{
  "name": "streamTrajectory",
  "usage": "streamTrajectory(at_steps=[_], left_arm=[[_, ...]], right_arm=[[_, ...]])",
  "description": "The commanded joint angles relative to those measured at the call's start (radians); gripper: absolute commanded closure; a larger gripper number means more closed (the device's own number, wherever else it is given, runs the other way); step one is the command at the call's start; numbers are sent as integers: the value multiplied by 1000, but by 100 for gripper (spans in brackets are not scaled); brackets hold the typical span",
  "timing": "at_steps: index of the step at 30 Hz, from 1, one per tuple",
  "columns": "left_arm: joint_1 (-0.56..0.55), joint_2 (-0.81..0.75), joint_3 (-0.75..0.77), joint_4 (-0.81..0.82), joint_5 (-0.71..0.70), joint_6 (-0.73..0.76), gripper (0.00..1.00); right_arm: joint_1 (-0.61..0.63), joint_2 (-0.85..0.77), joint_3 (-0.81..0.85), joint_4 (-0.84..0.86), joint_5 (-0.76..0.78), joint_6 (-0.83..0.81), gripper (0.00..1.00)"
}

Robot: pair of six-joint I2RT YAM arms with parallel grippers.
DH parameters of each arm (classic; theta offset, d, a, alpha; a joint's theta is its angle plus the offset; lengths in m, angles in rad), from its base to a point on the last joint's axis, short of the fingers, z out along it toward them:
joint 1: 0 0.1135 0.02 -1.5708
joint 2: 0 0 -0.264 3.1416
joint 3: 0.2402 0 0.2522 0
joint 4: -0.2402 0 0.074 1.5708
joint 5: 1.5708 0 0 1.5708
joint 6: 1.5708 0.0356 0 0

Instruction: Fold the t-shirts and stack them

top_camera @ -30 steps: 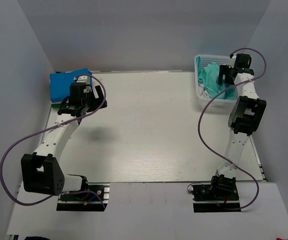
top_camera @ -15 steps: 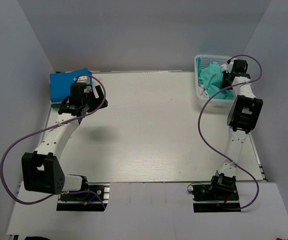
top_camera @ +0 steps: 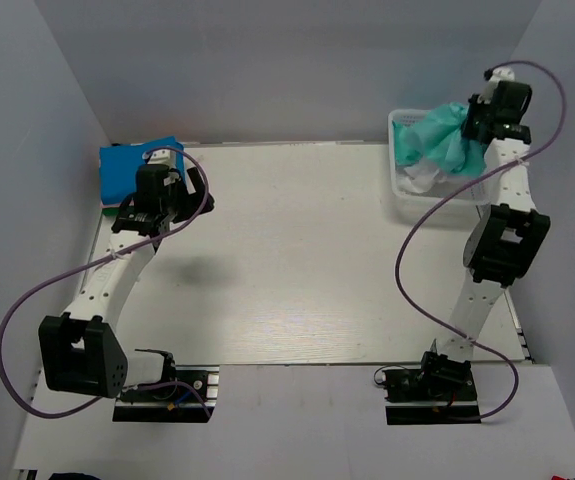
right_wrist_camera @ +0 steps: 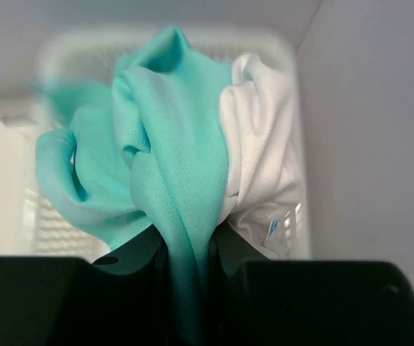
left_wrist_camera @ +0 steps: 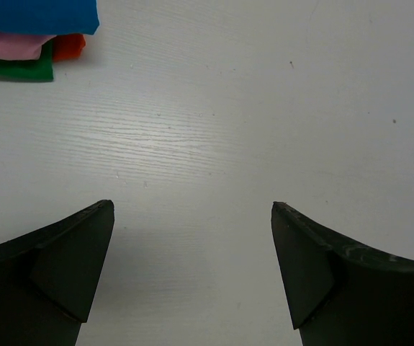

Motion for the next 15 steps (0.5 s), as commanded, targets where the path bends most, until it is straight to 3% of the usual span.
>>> streamTrajectory(at_steps=[1, 7, 15], left_arm=[[-4, -65, 31, 29, 13, 6, 0], [-4, -109, 21, 49, 13, 6, 0], [-4, -146, 21, 49, 31, 6, 0]], right_arm=[[4, -238, 34, 193, -58, 16, 100], [10, -352, 63, 257, -145, 51, 100], [44, -384, 189, 337, -329, 175, 100]])
